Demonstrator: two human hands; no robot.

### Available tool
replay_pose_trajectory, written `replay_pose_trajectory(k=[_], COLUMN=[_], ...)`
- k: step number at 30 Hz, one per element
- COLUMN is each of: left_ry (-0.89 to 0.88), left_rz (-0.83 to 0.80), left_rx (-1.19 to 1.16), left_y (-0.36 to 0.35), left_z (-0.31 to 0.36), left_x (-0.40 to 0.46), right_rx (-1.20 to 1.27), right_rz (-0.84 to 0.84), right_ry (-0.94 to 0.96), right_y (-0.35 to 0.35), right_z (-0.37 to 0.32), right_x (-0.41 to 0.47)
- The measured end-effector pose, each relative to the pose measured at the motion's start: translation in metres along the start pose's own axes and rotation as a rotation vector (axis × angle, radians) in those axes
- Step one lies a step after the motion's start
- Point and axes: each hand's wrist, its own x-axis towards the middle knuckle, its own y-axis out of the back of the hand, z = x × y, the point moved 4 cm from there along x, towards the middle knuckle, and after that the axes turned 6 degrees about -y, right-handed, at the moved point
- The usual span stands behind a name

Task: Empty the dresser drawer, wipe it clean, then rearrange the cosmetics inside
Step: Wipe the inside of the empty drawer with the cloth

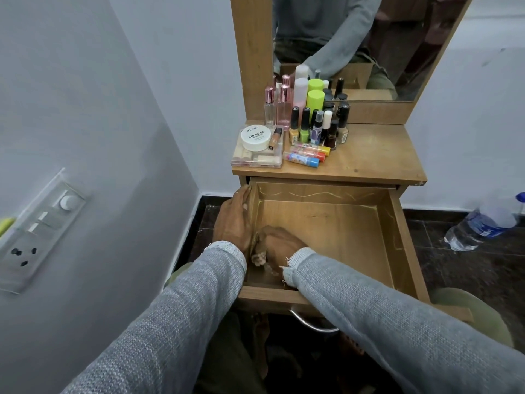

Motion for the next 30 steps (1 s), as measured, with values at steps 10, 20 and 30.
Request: replay_pose_trajectory(k=[10, 20, 30], left_ry=[0.045, 0.022, 0.049], left_rz=[-0.031, -0.022, -0.042], left_rx=[-0.002, 0.036, 0.004], left_y=[0.000, 0.003, 0.004], left_z=[0.004, 0.009, 0.012], left_x=[0.004, -0.001, -0.001], right_rx=[-0.100, -0.260, -0.537], right_rz=[0.266, 0.252, 0.445], right_ry=[-0.116, -0.056, 0.151], right_y=[0.037, 0.014, 0.050], right_z=[0.022, 0.026, 0.014], right_x=[0.053, 0.041, 0.027])
